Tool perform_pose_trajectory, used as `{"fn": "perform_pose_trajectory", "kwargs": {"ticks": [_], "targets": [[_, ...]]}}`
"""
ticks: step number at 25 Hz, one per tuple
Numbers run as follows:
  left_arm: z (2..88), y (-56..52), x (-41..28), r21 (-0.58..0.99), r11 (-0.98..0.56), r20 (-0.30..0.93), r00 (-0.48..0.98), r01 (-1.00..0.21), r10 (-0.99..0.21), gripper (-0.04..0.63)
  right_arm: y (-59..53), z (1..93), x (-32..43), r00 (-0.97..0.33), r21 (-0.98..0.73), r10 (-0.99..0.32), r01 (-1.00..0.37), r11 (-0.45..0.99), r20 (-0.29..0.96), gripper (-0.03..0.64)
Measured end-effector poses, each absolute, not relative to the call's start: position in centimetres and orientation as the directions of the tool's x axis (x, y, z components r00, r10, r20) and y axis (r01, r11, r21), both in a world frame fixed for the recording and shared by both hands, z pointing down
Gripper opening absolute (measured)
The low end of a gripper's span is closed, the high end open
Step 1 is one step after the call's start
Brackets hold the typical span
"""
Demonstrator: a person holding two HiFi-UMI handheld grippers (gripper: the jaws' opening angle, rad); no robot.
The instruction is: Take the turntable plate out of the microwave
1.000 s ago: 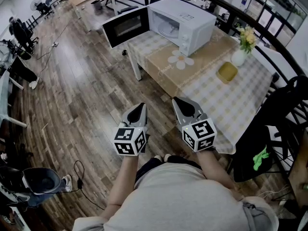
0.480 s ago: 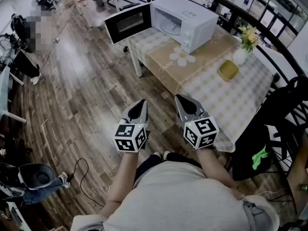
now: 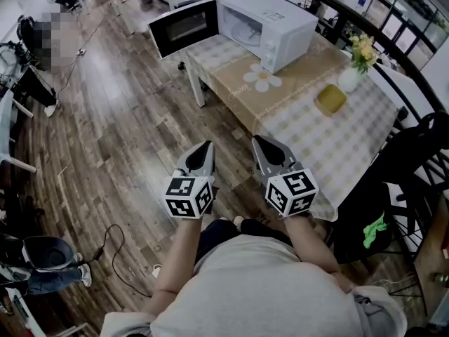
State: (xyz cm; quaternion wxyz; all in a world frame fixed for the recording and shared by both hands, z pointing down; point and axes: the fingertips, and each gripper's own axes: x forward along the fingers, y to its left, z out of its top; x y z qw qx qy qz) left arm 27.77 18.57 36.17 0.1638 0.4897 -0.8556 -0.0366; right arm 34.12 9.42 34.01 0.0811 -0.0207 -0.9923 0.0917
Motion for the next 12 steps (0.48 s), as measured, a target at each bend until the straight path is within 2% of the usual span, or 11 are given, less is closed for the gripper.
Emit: {"fn": "perform_pose_trajectory", "kwargs": {"ticks": [12], "targets": [[37.9, 17.0, 27.0, 0.242, 0.53, 0.275, -0.467, -0.813, -0.841, 0.002, 8.4, 36.3, 33.0, -0.978, -0.207, 0.08, 0.039, 0.978, 0.194, 0.012]]}}
